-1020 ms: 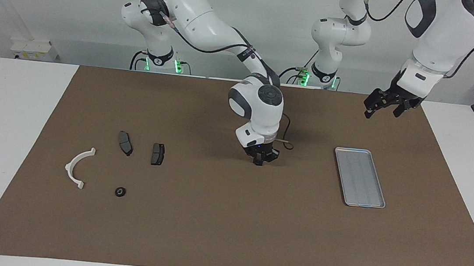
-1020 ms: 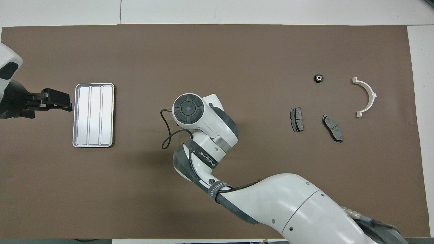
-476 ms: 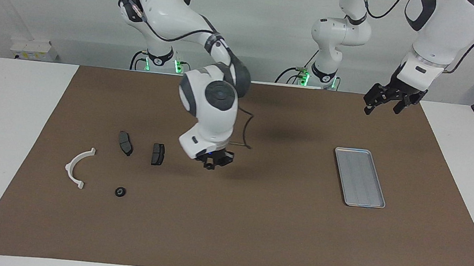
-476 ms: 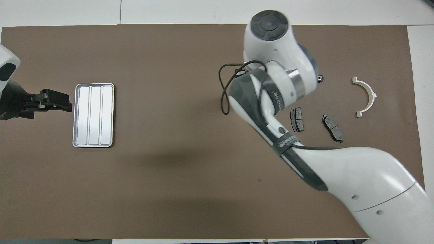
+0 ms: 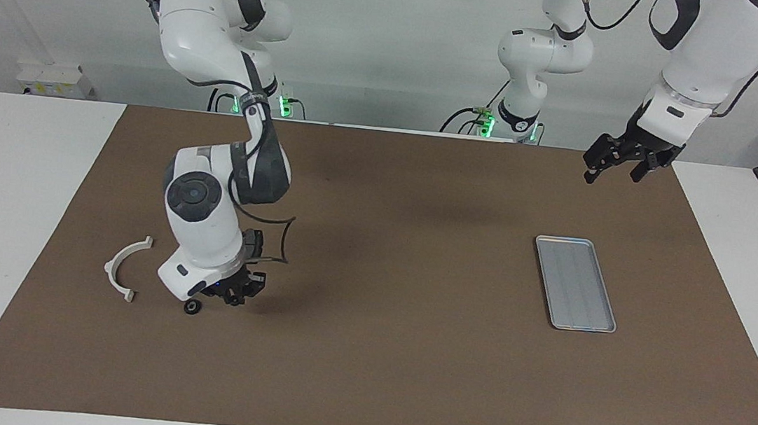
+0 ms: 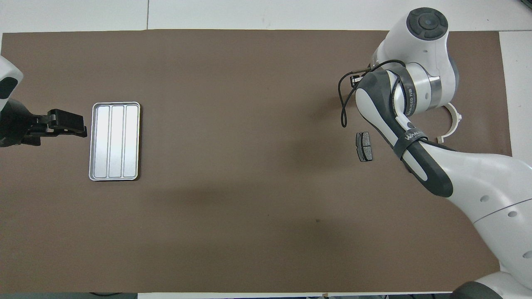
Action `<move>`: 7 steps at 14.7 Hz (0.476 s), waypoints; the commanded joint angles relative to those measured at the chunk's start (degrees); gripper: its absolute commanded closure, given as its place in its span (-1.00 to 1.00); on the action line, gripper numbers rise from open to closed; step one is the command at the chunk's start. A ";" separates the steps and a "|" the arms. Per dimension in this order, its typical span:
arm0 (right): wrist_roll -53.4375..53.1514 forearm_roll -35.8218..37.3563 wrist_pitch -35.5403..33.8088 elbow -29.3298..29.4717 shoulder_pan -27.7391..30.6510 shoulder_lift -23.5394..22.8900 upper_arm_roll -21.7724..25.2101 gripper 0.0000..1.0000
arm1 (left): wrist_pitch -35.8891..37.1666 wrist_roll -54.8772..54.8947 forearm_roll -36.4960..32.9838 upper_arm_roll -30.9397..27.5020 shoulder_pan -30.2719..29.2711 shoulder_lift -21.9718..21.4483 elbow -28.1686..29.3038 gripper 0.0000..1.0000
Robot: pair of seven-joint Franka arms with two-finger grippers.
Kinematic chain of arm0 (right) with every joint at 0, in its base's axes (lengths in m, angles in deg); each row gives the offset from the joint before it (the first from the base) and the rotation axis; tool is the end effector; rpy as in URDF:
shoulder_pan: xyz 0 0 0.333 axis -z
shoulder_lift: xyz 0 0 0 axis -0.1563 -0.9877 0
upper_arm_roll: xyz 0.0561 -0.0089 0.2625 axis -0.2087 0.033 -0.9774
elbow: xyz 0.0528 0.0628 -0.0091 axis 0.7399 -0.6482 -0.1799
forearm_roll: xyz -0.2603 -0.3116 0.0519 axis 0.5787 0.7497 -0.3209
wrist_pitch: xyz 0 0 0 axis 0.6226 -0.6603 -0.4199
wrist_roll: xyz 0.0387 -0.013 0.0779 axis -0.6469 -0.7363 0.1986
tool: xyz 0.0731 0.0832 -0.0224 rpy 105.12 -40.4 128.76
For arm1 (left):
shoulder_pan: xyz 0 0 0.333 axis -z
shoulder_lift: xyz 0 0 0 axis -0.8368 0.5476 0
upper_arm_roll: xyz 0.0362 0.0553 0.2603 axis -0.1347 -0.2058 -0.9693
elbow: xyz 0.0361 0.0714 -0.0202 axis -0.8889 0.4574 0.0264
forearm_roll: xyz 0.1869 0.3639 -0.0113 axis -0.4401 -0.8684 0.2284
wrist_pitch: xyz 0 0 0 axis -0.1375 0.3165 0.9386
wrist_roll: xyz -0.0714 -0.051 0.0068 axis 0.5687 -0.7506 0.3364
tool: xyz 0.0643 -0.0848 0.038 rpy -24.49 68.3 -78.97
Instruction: Place bearing gear from tray to pile
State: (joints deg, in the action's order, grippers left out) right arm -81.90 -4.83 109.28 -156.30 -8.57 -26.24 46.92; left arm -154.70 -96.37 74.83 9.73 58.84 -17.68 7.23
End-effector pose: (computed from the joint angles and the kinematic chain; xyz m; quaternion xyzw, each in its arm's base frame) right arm 0.7075 0.1028 0.2755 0.9987 0.0470 0.0105 0.0188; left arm 0.5566 -0.0588 0.5562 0.9987 0.0484 0.0017 0.0141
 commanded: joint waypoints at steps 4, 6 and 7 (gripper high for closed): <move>1.97 1.50 8.60 -7.53 2.47 0.65 -1.03 1.00 | 0.91 0.24 0.85 -0.41 0.24 -1.05 0.49 -1.00; 1.87 1.50 8.60 -7.62 2.56 0.56 -1.03 1.00 | 0.91 0.24 0.85 -0.41 0.24 -1.05 0.49 -1.00; 1.70 1.50 8.51 -7.62 2.47 0.65 -1.03 1.00 | 0.91 0.24 0.85 -0.41 0.24 -1.05 0.49 -1.00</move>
State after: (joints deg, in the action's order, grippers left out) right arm -80.28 -4.51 116.85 -162.15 -6.89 -26.53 46.74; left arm -154.68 -96.37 74.83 9.73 58.84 -17.68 7.23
